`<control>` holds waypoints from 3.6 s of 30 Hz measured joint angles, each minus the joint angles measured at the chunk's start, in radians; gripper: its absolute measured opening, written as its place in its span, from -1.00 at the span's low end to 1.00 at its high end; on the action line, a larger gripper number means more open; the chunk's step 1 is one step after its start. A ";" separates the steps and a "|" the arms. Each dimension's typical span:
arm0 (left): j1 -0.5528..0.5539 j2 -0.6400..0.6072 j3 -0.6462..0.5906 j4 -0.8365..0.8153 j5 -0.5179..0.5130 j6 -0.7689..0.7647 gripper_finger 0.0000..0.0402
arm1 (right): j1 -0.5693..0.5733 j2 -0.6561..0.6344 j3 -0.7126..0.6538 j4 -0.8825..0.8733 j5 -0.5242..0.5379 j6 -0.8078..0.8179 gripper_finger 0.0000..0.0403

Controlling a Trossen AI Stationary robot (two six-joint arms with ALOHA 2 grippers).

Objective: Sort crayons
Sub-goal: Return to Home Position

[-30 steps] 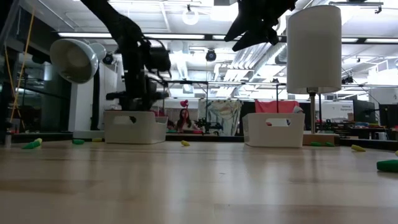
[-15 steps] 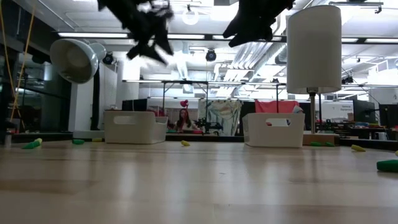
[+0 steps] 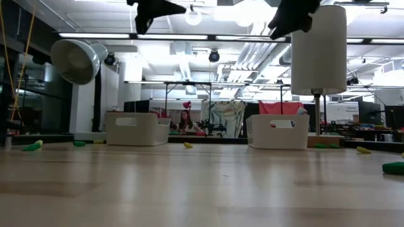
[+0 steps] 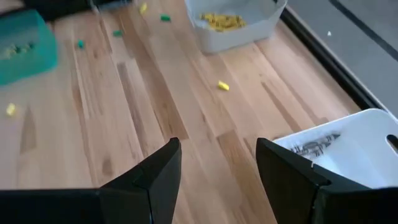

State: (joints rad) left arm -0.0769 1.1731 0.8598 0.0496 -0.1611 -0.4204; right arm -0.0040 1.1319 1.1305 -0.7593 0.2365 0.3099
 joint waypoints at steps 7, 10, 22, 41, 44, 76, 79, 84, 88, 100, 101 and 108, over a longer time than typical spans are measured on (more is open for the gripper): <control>-0.025 -0.004 -0.211 0.508 -0.004 -0.054 -0.25 | 0.000 -0.040 0.000 0.094 0.018 -0.024 0.00; -0.019 -0.035 -0.221 0.561 -0.004 0.019 -0.25 | 0.000 -0.033 0.000 0.169 0.018 -0.028 0.00; -0.015 -0.230 -0.222 0.498 0.001 0.222 -0.25 | 0.000 0.002 0.000 0.473 -0.020 0.035 0.00; -0.013 -0.472 -0.221 0.210 0.075 0.250 -0.25 | -0.016 0.002 0.000 0.495 0.023 0.233 0.00; -0.002 -0.519 -0.221 0.181 0.072 0.257 -0.25 | -0.016 0.002 0.000 0.494 0.041 0.233 0.00; 0.033 -0.653 -0.221 -0.013 0.058 0.293 -0.25 | -0.016 0.002 0.000 0.427 0.068 0.233 0.00; 0.033 -0.665 -0.221 -0.032 0.046 0.301 -0.25 | -0.016 0.002 0.000 0.427 0.068 0.233 0.00; 0.033 -0.678 -0.222 -0.039 0.043 0.310 -0.25 | -0.016 0.002 0.000 0.427 0.068 0.233 0.00; 0.033 -0.687 -0.226 -0.040 0.043 0.310 -0.25 | -0.016 0.002 0.000 0.427 0.075 0.232 0.00; 0.032 -0.690 -0.226 -0.053 0.044 0.294 -0.25 | -0.016 0.002 0.000 0.427 0.079 0.232 0.00; 0.032 -0.690 -0.226 -0.053 0.044 0.291 -0.25 | -0.016 0.002 0.000 0.427 0.079 0.232 0.00; 0.032 -0.690 -0.226 -0.053 0.045 0.277 -0.25 | -0.016 0.002 0.000 0.427 0.095 0.224 0.00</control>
State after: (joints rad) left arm -0.0444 0.4831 0.6334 -0.0032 -0.1165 -0.1434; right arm -0.0200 1.1339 1.1305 -0.3325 0.3315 0.5344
